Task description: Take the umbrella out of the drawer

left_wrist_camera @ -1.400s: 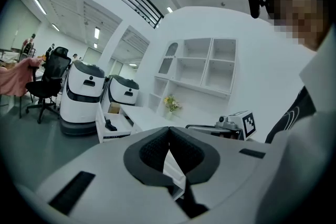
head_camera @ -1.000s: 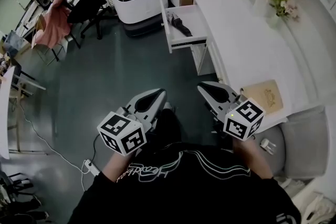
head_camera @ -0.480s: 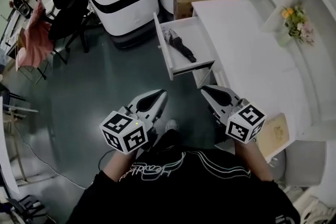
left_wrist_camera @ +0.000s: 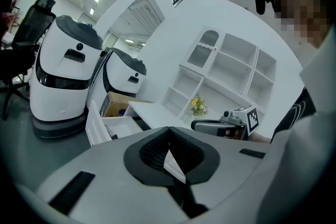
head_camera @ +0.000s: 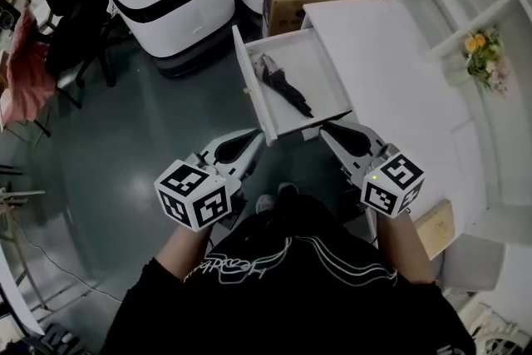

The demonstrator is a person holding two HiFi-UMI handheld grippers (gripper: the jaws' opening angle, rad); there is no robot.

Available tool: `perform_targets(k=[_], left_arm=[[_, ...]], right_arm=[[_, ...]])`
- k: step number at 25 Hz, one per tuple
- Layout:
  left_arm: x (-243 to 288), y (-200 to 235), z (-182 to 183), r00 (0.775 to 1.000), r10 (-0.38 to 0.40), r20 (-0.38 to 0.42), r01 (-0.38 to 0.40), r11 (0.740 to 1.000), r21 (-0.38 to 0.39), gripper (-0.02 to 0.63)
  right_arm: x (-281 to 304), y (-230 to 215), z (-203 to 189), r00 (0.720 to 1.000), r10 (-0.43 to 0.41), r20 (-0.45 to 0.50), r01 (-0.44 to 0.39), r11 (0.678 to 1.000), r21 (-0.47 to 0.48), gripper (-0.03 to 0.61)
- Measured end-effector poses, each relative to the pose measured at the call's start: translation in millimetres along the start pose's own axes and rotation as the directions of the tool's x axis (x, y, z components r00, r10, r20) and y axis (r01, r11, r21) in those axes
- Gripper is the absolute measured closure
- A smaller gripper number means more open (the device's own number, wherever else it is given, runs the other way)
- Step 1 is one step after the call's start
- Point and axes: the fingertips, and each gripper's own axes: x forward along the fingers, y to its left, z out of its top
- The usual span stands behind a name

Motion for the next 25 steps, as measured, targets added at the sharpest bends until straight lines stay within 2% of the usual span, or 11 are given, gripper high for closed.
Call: perform_targets(k=[5, 10, 16, 19, 23, 25], left_arm=[[32.6, 39.2, 11.5, 0.999, 0.018, -0.028, -0.018, 1.0, -0.015, 0.594], [56.5, 83.4, 29.4, 0.996, 0.077, -0.036, -0.078, 0.996, -0.046, 0.594], [91.1, 143.2, 37.0, 0.989, 0.134, -0.063, -0.141, 0.984, -0.105, 0.594], [106.8, 164.9, 40.2, 0.985, 0.155, -0.077, -0.165, 0.976, -0.14, 0.594], [123.4, 193.5, 42.8, 0.98, 0.168, -0.104, -0.183, 0.972, -0.151, 0.594], [129.1, 208.2, 43.1, 0.978, 0.177, -0.11, -0.193, 0.968, -0.16, 0.594]], right_arm=[[45.8, -37.6, 1.1, 0.999, 0.013, -0.039, -0.013, 1.0, -0.006, 0.529], [94.9, -95.7, -12.5, 0.991, -0.022, -0.131, 0.016, 0.999, -0.044, 0.519], [162.0, -159.3, -29.4, 0.98, -0.012, -0.198, 0.009, 1.0, -0.016, 0.421], [191.1, -186.1, -46.9, 0.964, -0.024, -0.267, 0.017, 0.999, -0.028, 0.356], [231.9, -214.7, -74.7, 0.936, -0.025, -0.35, 0.01, 0.999, -0.044, 0.342], [251.1, -227.5, -94.5, 0.915, -0.036, -0.403, 0.008, 0.997, -0.071, 0.336]])
